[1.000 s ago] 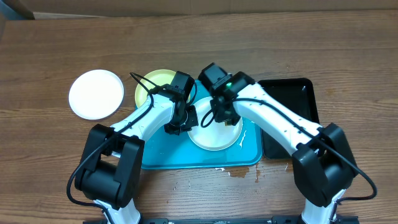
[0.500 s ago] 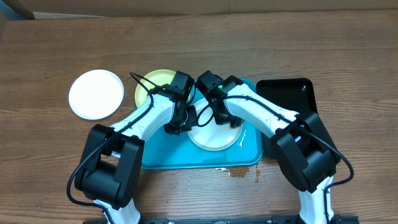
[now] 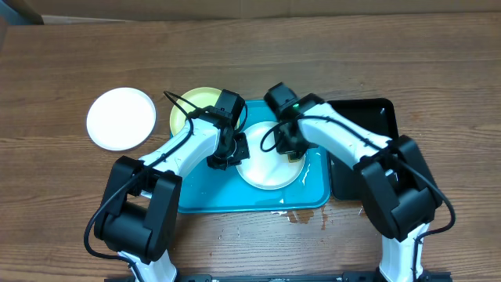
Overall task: Clean dirty plates on tray and stack at the side
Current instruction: 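Scrub the white plate surface with the sponge in the right gripper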
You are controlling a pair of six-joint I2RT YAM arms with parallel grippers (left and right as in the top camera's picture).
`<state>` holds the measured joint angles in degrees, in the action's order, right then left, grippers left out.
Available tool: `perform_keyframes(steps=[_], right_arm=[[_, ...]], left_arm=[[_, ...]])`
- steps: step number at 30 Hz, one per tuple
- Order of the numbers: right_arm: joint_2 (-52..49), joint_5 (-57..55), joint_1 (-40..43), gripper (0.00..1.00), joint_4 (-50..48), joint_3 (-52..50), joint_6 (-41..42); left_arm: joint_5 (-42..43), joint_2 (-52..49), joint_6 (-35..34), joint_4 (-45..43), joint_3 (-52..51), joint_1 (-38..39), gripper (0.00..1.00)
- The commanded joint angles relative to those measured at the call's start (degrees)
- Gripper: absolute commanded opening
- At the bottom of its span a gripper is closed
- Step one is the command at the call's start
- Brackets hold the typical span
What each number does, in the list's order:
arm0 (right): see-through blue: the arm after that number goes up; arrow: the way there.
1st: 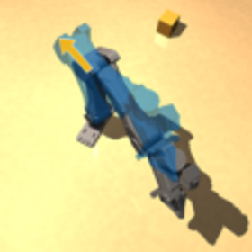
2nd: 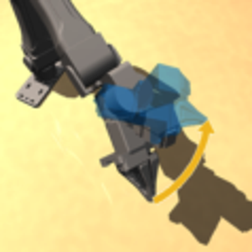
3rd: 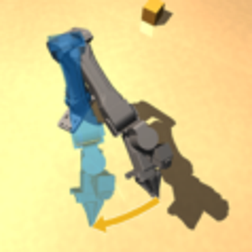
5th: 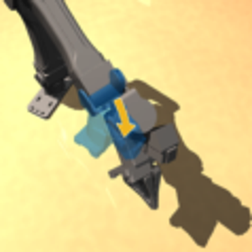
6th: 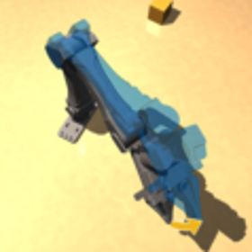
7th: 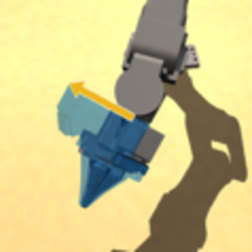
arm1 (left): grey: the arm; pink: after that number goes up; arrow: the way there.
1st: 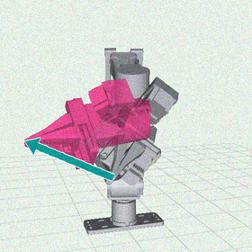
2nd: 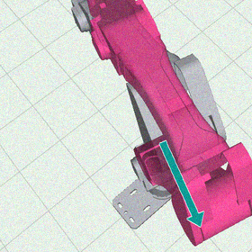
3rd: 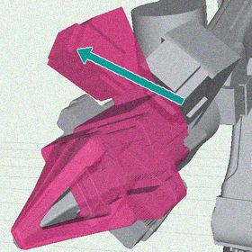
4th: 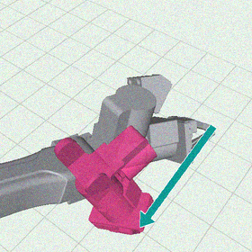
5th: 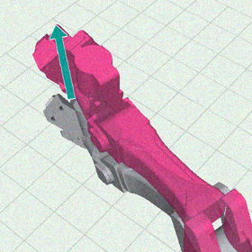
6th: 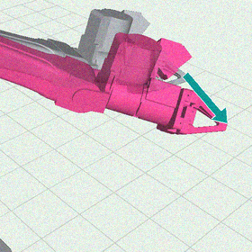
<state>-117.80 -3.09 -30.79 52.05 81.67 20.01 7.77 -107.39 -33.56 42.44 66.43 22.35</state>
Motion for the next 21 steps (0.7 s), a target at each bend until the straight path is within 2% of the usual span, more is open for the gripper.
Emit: perform_keyframes(steps=[1,21], right_arm=[[-2.03,10.8,2.58,0.04,0.33,-2.64,-3.39],[-2.03,11.39,-0.68,0.04,2.51,-2.62,-3.78]], left_arm=[[-1.77,-0.87,-1.14,0.44,0.15,-0.2,0.04],[-1.75,-0.87,-1.14,0.42,0.15,-0.2,0.04]])
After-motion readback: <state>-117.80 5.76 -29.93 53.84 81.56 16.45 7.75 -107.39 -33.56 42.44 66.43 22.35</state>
